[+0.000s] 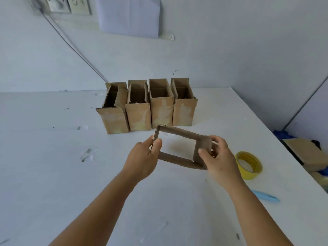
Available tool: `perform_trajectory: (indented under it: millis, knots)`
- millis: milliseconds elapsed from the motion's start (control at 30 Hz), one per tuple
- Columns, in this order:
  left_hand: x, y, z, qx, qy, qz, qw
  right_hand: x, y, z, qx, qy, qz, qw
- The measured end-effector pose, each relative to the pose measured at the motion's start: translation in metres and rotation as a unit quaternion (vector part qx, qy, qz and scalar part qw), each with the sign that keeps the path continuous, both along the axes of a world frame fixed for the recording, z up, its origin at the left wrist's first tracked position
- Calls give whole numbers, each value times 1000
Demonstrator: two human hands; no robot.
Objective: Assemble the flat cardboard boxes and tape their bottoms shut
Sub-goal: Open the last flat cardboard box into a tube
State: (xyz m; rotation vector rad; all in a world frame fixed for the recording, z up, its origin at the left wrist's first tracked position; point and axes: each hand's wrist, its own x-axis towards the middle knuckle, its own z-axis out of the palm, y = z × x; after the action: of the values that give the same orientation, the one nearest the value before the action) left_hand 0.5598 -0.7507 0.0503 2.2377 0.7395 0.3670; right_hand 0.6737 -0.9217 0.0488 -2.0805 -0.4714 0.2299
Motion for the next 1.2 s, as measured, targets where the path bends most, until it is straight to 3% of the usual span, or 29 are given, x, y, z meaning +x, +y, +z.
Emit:
perform_trajectory:
  millis: [167,367,533,633,733,867,1033,1133,1200]
  knots:
    - [0,-15,11,49,-17,79,996,20,-11,11,57,-12,-1,998]
    - [0,-29,5,12,16,107,994,33,-25,20,41,-15,25,999]
    - [7,-40,3,-77,-36,146,986,37,-31,12,42,12,73,996]
    - [7,-45,-1,-50,-113,110,986,38,-36,4,88,30,112,989]
    - [-1,-45,-13,-43,-137,36,989,37,-44,-3,106,41,157,981]
    - [-7,-40,-28,20,-163,12,986,38,-46,-16,84,-21,157,984]
    - [0,-37,-36,110,-144,-1,983,46,-40,-19,126,-53,163,977]
    - [3,-33,-39,111,-142,-8,984,47,-36,-19,113,-75,189,973]
    - [4,-29,-41,109,-137,-5,985,45,-34,-20,76,-138,202,967]
